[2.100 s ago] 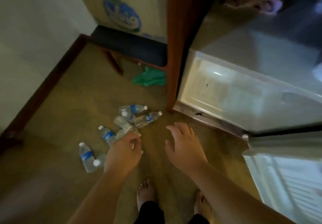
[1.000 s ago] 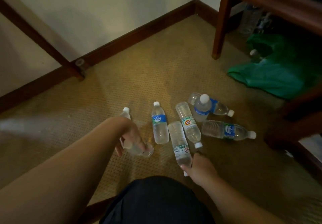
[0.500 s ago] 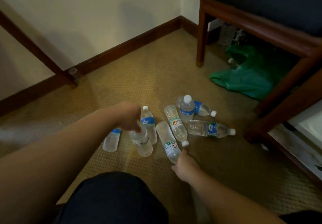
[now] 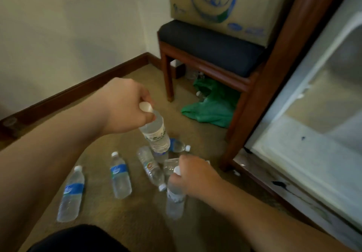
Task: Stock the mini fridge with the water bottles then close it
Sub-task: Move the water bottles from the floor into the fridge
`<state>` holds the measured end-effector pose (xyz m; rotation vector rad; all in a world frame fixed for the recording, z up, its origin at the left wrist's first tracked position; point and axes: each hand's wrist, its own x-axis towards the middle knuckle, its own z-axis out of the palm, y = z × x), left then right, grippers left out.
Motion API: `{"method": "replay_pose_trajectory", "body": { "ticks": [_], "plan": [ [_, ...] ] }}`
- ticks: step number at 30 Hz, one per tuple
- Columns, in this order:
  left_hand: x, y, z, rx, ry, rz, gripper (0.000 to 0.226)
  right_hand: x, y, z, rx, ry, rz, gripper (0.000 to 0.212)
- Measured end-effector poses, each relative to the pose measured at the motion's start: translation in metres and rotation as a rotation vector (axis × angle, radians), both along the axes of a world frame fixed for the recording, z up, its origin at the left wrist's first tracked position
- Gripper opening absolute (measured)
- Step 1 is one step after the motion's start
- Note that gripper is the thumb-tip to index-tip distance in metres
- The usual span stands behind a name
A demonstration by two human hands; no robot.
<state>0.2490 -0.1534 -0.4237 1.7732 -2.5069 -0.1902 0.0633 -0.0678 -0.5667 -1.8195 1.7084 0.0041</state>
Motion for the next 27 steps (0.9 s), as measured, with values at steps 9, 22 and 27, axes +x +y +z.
{"method": "replay_pose_trajectory", "body": {
  "ticks": [9, 22, 27],
  "plan": [
    [-0.111, 0.004, 0.037, -0.075, 0.269, -0.346, 0.036, -0.182, 0.075, 0.089, -0.501, 0.022, -0.505, 0.041],
    [-0.235, 0.013, -0.028, -0.007, 0.447, -0.688, 0.040, -0.366, 0.094, 0.069, -0.824, 0.120, -1.088, 0.034],
    [-0.248, 0.010, -0.043, -0.021, 0.469, -0.740, 0.035, -0.405, 0.077, 0.055, -0.883, 0.067, -1.341, 0.049]
  ]
}}
